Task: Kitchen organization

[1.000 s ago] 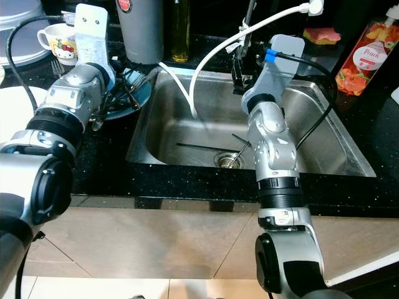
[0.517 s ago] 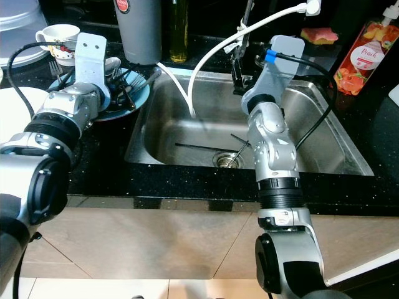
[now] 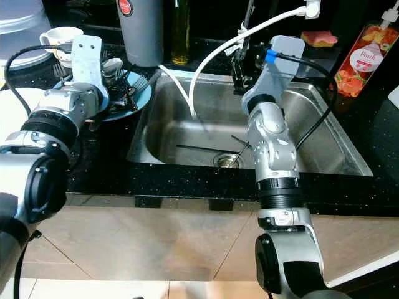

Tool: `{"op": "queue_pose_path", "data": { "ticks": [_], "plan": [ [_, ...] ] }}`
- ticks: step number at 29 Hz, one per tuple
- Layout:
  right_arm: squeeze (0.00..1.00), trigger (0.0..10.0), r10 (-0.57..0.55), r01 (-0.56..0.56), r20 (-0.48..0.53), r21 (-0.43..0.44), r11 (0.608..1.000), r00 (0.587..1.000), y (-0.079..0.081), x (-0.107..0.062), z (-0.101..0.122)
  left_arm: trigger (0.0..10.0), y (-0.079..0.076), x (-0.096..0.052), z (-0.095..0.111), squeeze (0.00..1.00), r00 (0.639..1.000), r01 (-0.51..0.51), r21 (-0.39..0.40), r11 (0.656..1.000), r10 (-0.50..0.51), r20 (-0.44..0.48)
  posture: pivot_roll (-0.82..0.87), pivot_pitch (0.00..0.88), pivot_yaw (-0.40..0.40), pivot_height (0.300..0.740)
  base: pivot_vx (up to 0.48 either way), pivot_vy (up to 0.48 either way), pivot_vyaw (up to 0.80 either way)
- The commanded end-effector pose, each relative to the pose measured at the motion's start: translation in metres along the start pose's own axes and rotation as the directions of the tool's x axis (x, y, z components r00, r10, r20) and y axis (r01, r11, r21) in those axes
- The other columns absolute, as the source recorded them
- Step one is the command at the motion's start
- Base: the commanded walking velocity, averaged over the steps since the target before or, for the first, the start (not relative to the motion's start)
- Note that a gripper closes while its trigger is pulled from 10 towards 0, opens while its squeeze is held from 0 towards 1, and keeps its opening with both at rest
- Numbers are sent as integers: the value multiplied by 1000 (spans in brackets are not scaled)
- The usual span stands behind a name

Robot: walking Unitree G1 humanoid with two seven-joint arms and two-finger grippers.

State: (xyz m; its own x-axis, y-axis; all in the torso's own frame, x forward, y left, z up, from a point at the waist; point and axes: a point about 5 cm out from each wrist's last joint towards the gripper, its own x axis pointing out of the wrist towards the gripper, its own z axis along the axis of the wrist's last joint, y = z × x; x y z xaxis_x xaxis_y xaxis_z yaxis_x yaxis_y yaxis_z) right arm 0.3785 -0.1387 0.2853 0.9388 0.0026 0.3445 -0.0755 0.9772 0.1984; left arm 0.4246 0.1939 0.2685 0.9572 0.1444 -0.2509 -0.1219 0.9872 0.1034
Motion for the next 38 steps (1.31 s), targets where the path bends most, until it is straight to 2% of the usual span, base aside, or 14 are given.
{"op": "queue_pose_path", "data": {
  "ticks": [1, 3, 4, 5, 6, 7, 10, 19, 24, 26, 28, 32, 35, 38],
  "plan": [
    [0, 10000, -20, 20, 5, 12, 1000, 1000, -5, -2, 1, 0, -1, 1, -6, 0, 1000, 6, 20, 1000, -5, -10, 213, 62, -66, 740, 0, 0, 0],
    [0, 10000, -20, 20, 5, 12, 1000, 1000, -5, -2, 1, 0, -1, 1, -6, 0, 1000, 6, 20, 1000, -5, -10, 213, 62, -66, 740, 0, 0, 0],
    [0, 10000, -19, 19, 6, 12, 1000, 1000, -5, -3, 1, 0, -2, 0, 4, 0, 999, 3, 42, 999, -5, 51, 212, 62, -67, 740, 0, 0, 0],
    [0, 10000, -19, 19, 5, 12, 1000, 1000, -5, -2, 1, 8824, -4, -2, 15, 0, 993, 2, 44, 999, -7, 116, 212, 63, -67, 740, 0, 0, 0],
    [0, 10000, -19, 19, 5, 12, 1000, 1000, -5, -2, 1, 8824, -4, -2, 15, 0, 993, 2, 44, 999, -7, 116, 212, 63, -67, 740, 0, 0, 0],
    [0, 10000, -19, 19, 5, 12, 1000, 1000, -5, -2, 1, 10000, -6, -4, 24, 0, 985, 14, 29, 999, -19, 171, 211, 63, -67, 740, 0, 0, 0],
    [0, 10000, -19, 19, 5, 13, 1000, 1000, -5, -2, 1, 10000, -15, -9, 42, 0, 954, 49, 54, 997, -63, 292, 211, 63, -67, 740, 0, 0, 0],
    [0, 10000, -19, 19, 4, 13, 1000, 1000, -4, -3, 0, 10000, -23, -9, 41, 0, 944, 41, 156, 987, -89, 317, 211, 64, -68, 740, 0, 0, 0],
    [0, 10000, -19, 19, 4, 13, 1000, 1000, -5, -3, 0, 10000, -26, -10, 42, 0, 939, 49, 163, 985, -101, 330, 212, 64, -69, 740, 0, 0, 0],
    [0, 10000, -18, 18, 4, 12, 1000, 1000, -5, -3, 1, 10000, -36, -13, 45, 0, 913, 60, 217, 974, -141, 382, 211, 65, -70, 740, 0, 0, 0],
    [0, 10000, -18, 18, 5, 11, 1000, 1000, -5, -2, 1, 10000, -39, -14, 46, 0, 907, 73, 229, 971, -160, 390, 219, 63, -70, 740, 0, 0, 0],
    [0, 10000, -26, 26, 13, 9, 1000, 1000, -8, -2, 3, 10000, -45, -13, 45, 0, 939, 94, 261, 961, -173, 298, 239, 61, -63, 740, 0, 0, 0],
    [0, 10000, -28, 28, 15, 9, 1000, 999, -8, -2, 3, 10000, -45, -15, 47, 0, 939, 104, 259, 960, -181, 294, 241, 59, -59, 740, 0, 0, 0],
    [0, 10000, -33, 32, 17, 9, 999, 999, -10, -2, 3, 10000, -44, -20, 44, 0, 953, 123, 191, 974, -169, 251, 255, 65, -59, 740, 0, 0, 0]
  ]
}}
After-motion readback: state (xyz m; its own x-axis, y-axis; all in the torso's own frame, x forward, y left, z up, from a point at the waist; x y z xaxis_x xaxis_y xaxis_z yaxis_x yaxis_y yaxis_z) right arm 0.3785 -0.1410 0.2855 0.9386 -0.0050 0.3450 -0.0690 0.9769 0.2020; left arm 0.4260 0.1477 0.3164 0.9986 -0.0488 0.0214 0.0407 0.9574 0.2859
